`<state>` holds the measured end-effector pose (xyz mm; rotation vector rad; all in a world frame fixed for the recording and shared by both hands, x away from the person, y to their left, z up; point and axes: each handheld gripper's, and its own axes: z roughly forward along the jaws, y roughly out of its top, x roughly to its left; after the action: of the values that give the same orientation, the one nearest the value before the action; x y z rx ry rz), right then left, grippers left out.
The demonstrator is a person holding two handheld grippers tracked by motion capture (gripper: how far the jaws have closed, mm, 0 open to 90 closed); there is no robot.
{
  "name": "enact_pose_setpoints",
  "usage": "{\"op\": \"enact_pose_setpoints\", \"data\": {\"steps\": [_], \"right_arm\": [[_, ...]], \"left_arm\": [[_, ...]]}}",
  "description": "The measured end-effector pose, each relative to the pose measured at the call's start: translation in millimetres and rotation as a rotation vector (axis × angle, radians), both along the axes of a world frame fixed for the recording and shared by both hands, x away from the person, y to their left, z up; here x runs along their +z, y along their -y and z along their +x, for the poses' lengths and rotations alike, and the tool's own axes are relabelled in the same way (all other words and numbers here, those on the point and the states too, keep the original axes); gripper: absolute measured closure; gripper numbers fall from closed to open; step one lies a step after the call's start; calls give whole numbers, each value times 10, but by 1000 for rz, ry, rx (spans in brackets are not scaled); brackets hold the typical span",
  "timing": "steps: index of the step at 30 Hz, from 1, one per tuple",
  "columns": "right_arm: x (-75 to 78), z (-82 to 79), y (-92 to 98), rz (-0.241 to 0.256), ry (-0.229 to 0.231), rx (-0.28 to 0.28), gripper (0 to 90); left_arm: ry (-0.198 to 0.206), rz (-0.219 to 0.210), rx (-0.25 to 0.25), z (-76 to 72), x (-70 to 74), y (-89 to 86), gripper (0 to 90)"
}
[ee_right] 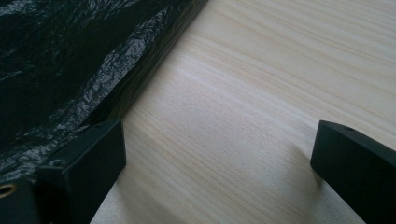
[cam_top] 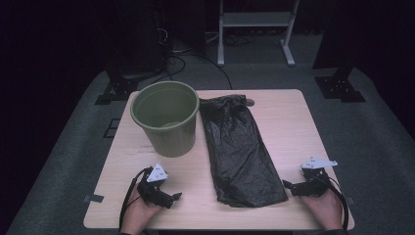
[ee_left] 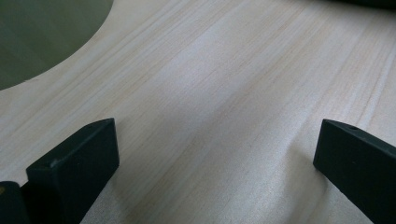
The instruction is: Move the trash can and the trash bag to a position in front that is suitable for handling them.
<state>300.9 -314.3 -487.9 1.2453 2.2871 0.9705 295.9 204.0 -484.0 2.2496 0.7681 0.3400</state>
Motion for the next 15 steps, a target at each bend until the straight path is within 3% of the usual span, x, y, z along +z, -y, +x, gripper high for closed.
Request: {"op": "enact_pose_setpoints", "data": {"steps": [4,15], "right_arm": [[1,-1,5,0,0,-7,26],[38,-4,63,11,-2,-16,147]], "left_arm": [[0,-2,9,5,-1,0,0],[0,-2,10,5,-1,0,0]]}}
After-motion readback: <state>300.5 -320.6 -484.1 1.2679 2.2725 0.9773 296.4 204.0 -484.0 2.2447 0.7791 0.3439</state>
